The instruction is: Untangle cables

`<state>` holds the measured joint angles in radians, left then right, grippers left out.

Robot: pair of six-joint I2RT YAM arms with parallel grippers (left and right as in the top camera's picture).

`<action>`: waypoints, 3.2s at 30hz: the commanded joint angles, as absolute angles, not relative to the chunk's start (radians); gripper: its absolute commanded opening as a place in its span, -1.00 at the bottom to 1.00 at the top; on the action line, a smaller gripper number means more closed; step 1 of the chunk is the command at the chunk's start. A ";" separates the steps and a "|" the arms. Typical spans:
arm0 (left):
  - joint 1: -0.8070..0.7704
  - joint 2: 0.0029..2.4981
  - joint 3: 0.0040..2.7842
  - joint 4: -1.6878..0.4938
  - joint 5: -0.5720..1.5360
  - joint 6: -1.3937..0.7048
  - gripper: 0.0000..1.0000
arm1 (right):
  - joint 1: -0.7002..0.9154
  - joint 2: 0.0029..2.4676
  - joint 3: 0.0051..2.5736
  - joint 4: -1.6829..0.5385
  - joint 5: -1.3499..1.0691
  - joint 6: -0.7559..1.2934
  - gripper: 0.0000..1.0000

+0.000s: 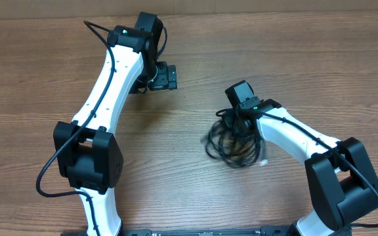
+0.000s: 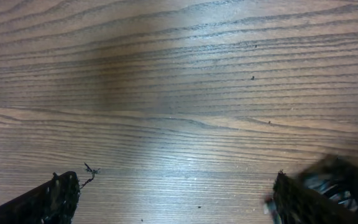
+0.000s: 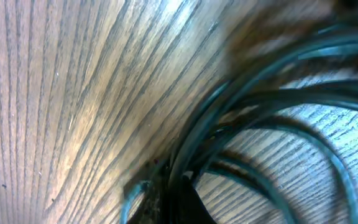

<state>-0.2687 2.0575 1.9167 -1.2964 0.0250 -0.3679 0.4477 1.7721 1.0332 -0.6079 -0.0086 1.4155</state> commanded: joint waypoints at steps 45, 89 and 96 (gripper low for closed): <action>-0.269 2.034 1.932 -1.296 0.018 -0.382 0.99 | 0.453 1.317 1.193 -0.479 -0.308 0.877 -0.93; -0.374 2.033 1.940 -1.242 0.556 0.256 0.99 | 0.450 1.317 1.193 -0.437 -0.401 0.814 -0.93; -0.401 2.033 1.939 -1.172 0.417 0.125 0.99 | 0.450 1.317 1.193 -0.404 -0.474 0.818 -0.93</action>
<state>-0.3943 2.0575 1.9179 -1.1877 0.5259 0.1963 0.4442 1.3327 1.1606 -0.4267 -0.4118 0.8185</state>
